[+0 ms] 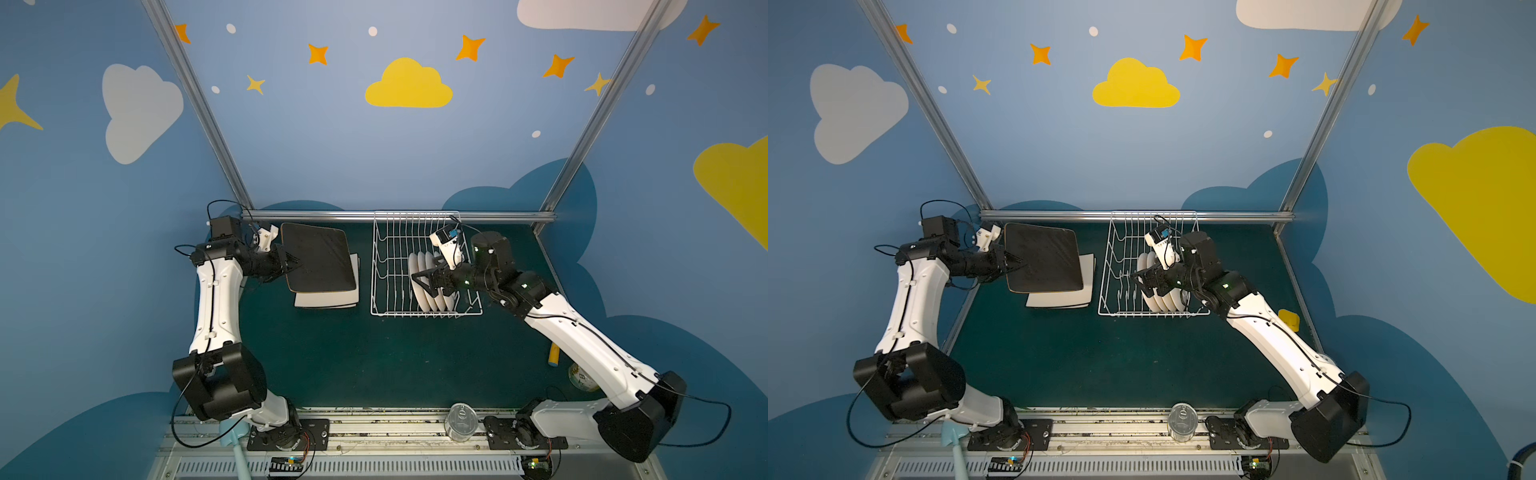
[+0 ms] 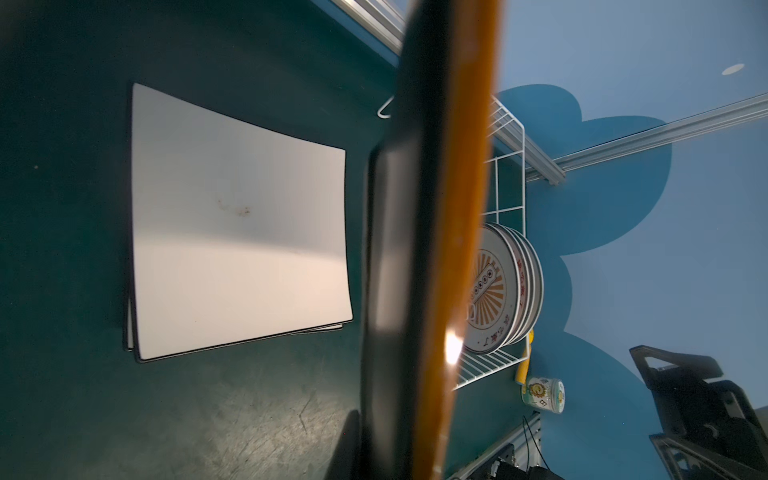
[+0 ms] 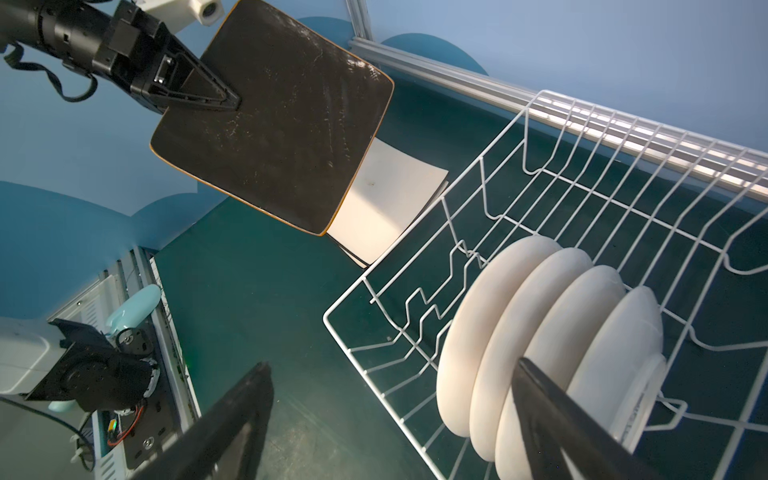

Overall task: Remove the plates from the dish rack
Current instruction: 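Carry the dark plate over the cream stack with left gripper while right releases, then lower the dark plate onto the cream plate stack with the left gripper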

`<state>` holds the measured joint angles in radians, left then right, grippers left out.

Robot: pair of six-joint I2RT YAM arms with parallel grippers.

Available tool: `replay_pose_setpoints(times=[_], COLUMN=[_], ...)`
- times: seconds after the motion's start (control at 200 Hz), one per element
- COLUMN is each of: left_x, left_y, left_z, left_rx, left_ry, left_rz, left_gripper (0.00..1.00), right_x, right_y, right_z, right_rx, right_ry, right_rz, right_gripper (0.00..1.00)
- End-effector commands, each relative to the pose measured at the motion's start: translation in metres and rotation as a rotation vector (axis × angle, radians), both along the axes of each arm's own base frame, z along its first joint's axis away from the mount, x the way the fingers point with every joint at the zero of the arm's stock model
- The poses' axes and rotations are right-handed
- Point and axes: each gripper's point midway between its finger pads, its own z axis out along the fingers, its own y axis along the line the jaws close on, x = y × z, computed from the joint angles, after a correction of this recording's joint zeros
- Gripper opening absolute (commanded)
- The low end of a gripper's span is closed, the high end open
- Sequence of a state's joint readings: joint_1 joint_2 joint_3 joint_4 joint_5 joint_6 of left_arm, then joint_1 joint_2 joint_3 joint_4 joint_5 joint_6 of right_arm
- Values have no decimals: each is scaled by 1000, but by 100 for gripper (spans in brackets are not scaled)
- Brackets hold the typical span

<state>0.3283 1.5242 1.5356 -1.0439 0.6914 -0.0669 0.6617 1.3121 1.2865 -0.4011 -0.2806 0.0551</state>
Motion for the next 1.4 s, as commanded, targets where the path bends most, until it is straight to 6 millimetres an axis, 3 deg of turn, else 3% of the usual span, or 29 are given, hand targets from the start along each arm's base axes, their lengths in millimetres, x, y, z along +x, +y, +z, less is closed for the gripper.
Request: replay_pose_setpoints(times=[0.0,0.26,0.621,1.392], left_x=[0,5,34,81], left_y=[-6,0,11,12], left_z=[4,-26,-60,-111], left_rx=[-20,-8,-15,-185], left_ry=[-43,-5,51,120], left_rz=[-46,-44,-84,-106], left_gripper=[3,3,3,3], right_x=[-3,-17,-36,-37], right_y=[14,38,59,56], right_z=[2,-5,-14,-15], right_rx=[0,-4,10,-22], right_ry=[-19,-14,21,6], right_rz=[39,87,123,116], right_gripper=[89,89,89,89])
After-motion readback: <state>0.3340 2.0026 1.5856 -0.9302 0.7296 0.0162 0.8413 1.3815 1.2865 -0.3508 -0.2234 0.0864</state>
